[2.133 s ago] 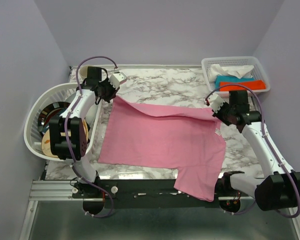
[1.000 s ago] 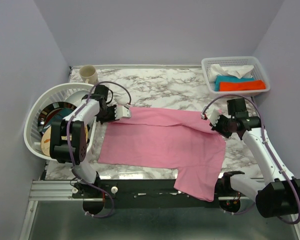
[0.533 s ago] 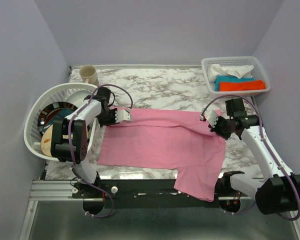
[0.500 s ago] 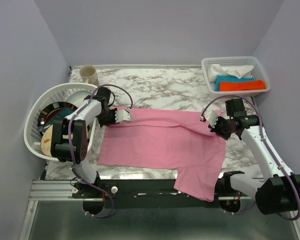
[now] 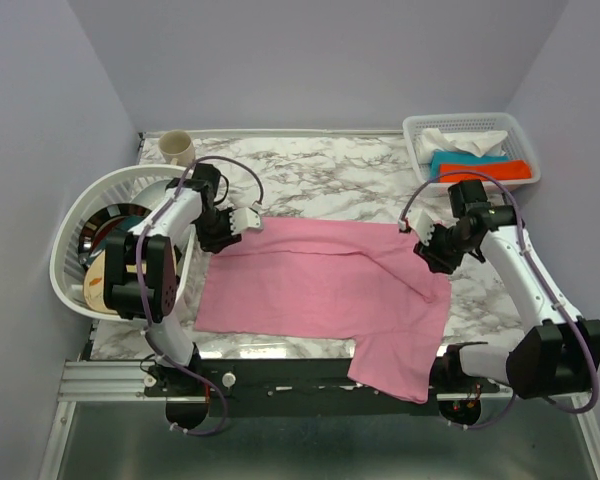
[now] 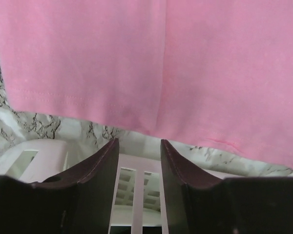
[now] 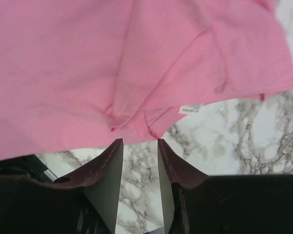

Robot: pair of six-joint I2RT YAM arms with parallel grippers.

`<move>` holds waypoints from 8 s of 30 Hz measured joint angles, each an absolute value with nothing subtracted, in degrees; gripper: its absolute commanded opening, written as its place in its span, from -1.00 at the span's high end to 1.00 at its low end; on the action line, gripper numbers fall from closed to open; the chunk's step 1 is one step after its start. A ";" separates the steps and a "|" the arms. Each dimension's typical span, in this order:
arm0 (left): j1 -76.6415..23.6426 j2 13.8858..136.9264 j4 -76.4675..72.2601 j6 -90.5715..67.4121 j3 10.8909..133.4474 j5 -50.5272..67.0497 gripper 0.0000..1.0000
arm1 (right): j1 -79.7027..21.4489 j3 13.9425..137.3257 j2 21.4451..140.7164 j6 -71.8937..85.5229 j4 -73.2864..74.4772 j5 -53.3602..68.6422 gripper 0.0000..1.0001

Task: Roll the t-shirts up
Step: Fold the T-shirt at the center of the board.

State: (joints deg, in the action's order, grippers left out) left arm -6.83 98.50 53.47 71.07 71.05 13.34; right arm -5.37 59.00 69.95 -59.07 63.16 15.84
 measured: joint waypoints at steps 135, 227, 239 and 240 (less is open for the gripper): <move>-17.02 103.59 33.28 19.53 77.89 10.74 0.77 | -20.45 83.55 107.70 -50.63 63.86 23.29 0.42; -15.00 123.94 29.85 13.63 94.02 -5.06 1.00 | -5.50 82.85 114.06 -70.24 37.21 -6.92 0.79; -15.00 123.94 29.89 13.63 94.08 -5.08 1.00 | -5.61 94.30 125.99 -73.76 36.56 -12.91 0.81; -15.00 123.94 29.91 13.63 94.11 -5.08 1.00 | -5.61 95.24 126.65 -74.13 36.34 -13.10 0.81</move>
State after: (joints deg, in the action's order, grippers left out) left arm -15.00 123.94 29.91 13.63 94.11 -5.08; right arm -5.61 95.24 126.65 -74.13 36.34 -13.10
